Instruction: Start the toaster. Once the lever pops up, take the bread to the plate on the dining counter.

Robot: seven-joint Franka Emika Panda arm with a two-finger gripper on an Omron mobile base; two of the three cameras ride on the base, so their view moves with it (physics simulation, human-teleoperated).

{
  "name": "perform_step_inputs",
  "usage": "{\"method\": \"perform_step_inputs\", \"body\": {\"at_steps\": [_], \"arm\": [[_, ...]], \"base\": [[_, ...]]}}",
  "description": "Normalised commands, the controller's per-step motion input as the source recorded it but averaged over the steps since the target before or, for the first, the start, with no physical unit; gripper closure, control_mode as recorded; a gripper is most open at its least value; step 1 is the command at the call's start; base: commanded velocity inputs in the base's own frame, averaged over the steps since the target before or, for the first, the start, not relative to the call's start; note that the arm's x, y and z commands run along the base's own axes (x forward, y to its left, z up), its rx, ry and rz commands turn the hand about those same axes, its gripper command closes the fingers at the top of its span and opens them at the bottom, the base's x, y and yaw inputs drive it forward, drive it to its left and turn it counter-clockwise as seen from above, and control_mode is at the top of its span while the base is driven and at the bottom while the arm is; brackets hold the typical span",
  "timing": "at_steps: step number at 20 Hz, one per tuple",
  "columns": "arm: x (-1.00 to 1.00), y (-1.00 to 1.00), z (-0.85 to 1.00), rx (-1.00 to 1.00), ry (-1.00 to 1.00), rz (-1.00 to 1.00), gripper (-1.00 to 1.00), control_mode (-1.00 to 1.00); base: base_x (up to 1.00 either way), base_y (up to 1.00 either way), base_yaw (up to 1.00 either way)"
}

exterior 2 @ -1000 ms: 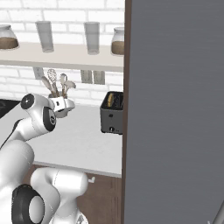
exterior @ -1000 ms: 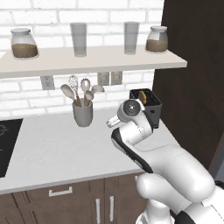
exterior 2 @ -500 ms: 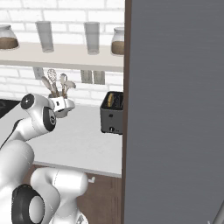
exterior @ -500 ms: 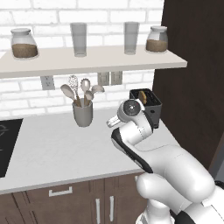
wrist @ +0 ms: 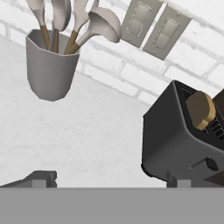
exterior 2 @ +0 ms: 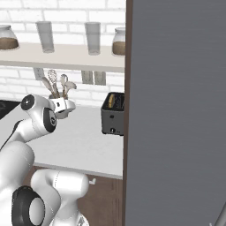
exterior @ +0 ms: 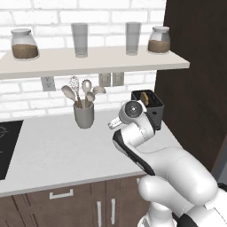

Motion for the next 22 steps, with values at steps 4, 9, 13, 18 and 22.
{"method": "perform_step_inputs", "body": {"at_steps": [4, 9, 13, 18, 22], "arm": [[0.0, 0.0, 0.0, 0.0, 0.0, 0.0, -1.0, -1.0], [0.0, 0.0, 0.0, 0.0, 0.0, 0.0, -1.0, -1.0], [0.0, 0.0, 0.0, 0.0, 0.0, 0.0, -1.0, -1.0], [0.0, 0.0, 0.0, 0.0, 0.0, 0.0, -1.0, -1.0], [0.0, 0.0, 0.0, 0.0, 0.0, 0.0, -1.0, -1.0]], "base": [[0.0, 0.0, 0.0], [0.0, 0.0, 0.0], [0.0, 0.0, 0.0], [0.0, 0.0, 0.0], [0.0, 0.0, 0.0]]}}
